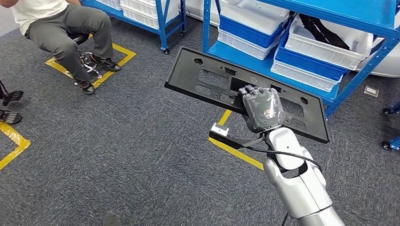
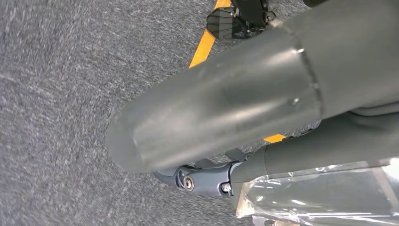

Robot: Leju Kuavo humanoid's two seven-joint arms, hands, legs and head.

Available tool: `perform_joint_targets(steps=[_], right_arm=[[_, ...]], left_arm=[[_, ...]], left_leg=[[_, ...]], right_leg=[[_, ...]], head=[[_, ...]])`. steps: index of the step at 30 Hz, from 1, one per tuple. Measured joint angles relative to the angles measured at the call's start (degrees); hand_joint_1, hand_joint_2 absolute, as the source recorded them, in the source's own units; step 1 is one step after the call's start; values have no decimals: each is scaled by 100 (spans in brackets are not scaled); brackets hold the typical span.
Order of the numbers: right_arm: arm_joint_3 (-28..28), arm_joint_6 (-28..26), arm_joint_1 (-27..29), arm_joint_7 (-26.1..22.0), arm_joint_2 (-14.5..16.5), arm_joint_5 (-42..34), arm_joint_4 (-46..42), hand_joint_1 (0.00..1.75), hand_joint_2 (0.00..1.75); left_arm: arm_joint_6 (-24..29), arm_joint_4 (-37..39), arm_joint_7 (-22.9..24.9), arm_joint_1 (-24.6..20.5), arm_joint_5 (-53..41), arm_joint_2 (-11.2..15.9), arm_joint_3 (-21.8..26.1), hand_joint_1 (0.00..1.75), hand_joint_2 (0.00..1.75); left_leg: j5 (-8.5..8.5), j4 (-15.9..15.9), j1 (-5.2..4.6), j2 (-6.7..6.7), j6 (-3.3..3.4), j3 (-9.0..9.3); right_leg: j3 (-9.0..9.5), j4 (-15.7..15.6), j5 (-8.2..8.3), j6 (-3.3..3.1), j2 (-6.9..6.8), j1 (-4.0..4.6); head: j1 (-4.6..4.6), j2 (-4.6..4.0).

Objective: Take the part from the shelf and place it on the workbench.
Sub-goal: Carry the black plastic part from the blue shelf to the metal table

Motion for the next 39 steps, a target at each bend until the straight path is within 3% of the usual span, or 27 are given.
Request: perform_joint_targets(steps=[2, 5, 7, 9, 11, 12, 13, 15, 17, 18, 20, 22, 24, 26, 27, 28, 30, 32, 33, 34, 35, 37, 39], right_arm=[[2, 3, 0, 10, 2, 15, -3, 173, 175], [6, 4, 21, 16, 9, 55, -4, 173, 175], [4, 4, 19, 21, 14, 85, -5, 173, 175], [3, 3, 23, 22, 16, 130, -5, 173, 175], [4, 2, 33, 21, 13, 170, -3, 173, 175], [6, 2, 35, 21, 13, 183, -2, 173, 175], [7, 1, 35, 21, 15, 192, -2, 173, 175], [6, -2, 30, 24, 23, 208, -3, 173, 175], [0, -5, 21, 31, 26, 220, -4, 173, 175], [-1, -7, 21, 35, 27, 224, -4, 173, 175], [1, -7, 21, 38, 37, 229, -4, 173, 175], [-1, -7, 18, 39, 43, 230, -4, 173, 175], [-4, -7, 28, 39, 33, 230, -3, 173, 175], [-3, -7, 55, 39, 16, 230, 1, 173, 175], [-3, -7, 69, 39, 8, 230, 2, 173, 175], [-3, -7, 76, 39, 2, 230, 2, 173, 175], [-4, -7, 73, 39, -4, 230, 2, 173, 175], [-5, -7, 62, 39, -5, 230, 2, 173, 175], [-4, -7, 58, 39, -3, 230, 1, 173, 175], [-3, -7, 54, 39, 1, 231, 1, 173, 175], [-3, -7, 51, 39, 7, 232, 0, 173, 175], [-3, -7, 39, 40, 25, 240, -1, 173, 175], [-4, -7, 26, 44, 40, 254, -2, 173, 175]], left_arm=[[-4, 1, 0, 2, -6, 0, 10, 0, 0], [-13, 1, 1, 29, -16, 3, 19, 0, 0], [-20, 1, 2, 37, -23, 7, 20, 0, 0], [-30, 1, 2, 32, -33, 9, 20, 0, 0], [-52, 0, -8, 31, -24, 10, 20, 0, 0], [-65, 0, -18, 33, -15, 10, 21, 0, 0], [-75, 0, -30, 33, -5, 13, 22, 0, 0], [-82, -1, -48, 29, 1, 18, 26, 0, 0], [-84, -5, -59, 21, 2, 17, 27, 0, 0], [-85, -7, -62, 20, 3, 16, 27, 0, 0], [-86, -9, -66, 28, 7, 15, 29, 0, 0], [-85, -11, -67, 33, 13, 12, 36, 0, 0], [-85, -14, -68, 24, 16, 7, 41, 0, 0], [-87, -14, -68, 21, 17, 7, 43, 0, 0], [-88, -14, -68, 25, 18, 7, 44, 0, 0], [-88, -14, -68, 29, 19, 7, 45, 0, 0], [-89, -13, -68, 32, 19, 5, 48, 0, 0], [-90, -14, -68, 31, 19, 1, 50, 0, 0], [-91, -14, -68, 33, 19, -3, 51, 0, 0], [-92, -14, -68, 38, 19, -6, 52, 0, 0], [-93, -14, -68, 43, 19, -5, 52, 0, 0], [-93, -15, -69, 55, 23, -3, 52, 0, 0], [-98, -15, -70, 55, 26, 2, 52, 0, 0]], left_leg=[[-3, 72, -3, -93, -71, -67], [16, 104, 8, -138, -144, -143], [-157, 361, 17, 70, -195, -266], [-518, 1035, 28, 300, -247, -567], [-752, 1665, 40, 355, -264, -859], [-722, 1704, 40, 366, -257, -868], [-606, 1534, 37, 385, -239, -770], [-294, 737, 2, 578, -172, -326], [-160, 203, -56, 754, -117, -49], [-168, 142, -81, 763, -105, -34], [-128, 101, -69, 633, -64, -41], [-66, 22, -42, 514, -3, -12], [-24, -16, -30, 390, 41, 2], [-11, -14, -30, 233, 58, -10], [-5, -12, -33, 147, 61, -14], [1, -9, -37, 61, 60, -15], [14, -2, -39, -93, 48, -14], [27, 11, -54, -213, 13, -33], [38, 12, -53, -265, -12, -49], [52, 10, -54, -321, -41, -67], [62, 12, -48, -359, -66, -85], [-31, 151, -58, -178, -116, -170], [-335, 702, -32, 160, -187, -439]], right_leg=[[192, -416, 148, -19, 96, -14], [177, -416, 181, -129, 1, 6], [173, -425, 207, -210, -76, -5], [167, -427, 213, -265, -162, 9], [157, -426, 210, -276, -275, 29], [154, -426, 210, -276, -338, 36], [154, -426, 209, -276, -399, 43], [161, -427, 204, -276, -511, 64], [160, -433, 195, -266, -612, 106], [161, -443, 192, -258, -663, 122], [163, -460, 181, -226, -739, 142], [101, -299, 74, -197, -558, 144], [-158, 282, -190, -222, -266, 131], [-488, 949, -417, -234, -165, 129], [-551, 1064, -423, -212, -147, 129], [-500, 942, -338, -175, -123, 130], [-150, 194, -17, -122, 54, 130], [149, -428, 209, -147, 254, 146], [205, -544, 247, -174, 292, 161], [220, -562, 260, -198, 239, 178], [232, -584, 279, -227, 171, 137], [276, -643, 313, -305, 34, 65], [312, -679, 322, -375, -107, 34]], head=[[-1, 0], [-4, 0], [-33, 0], [-61, 0], [-63, 0], [-63, 0], [-64, 0], [-63, 0], [-60, 0], [-57, 0], [-58, 0], [-53, 0], [-34, 0], [-19, 0], [-19, 0], [-19, 0], [-17, 0], [-22, 0], [-27, 0], [-29, 0], [-32, 0], [-46, 0], [-80, 0]])
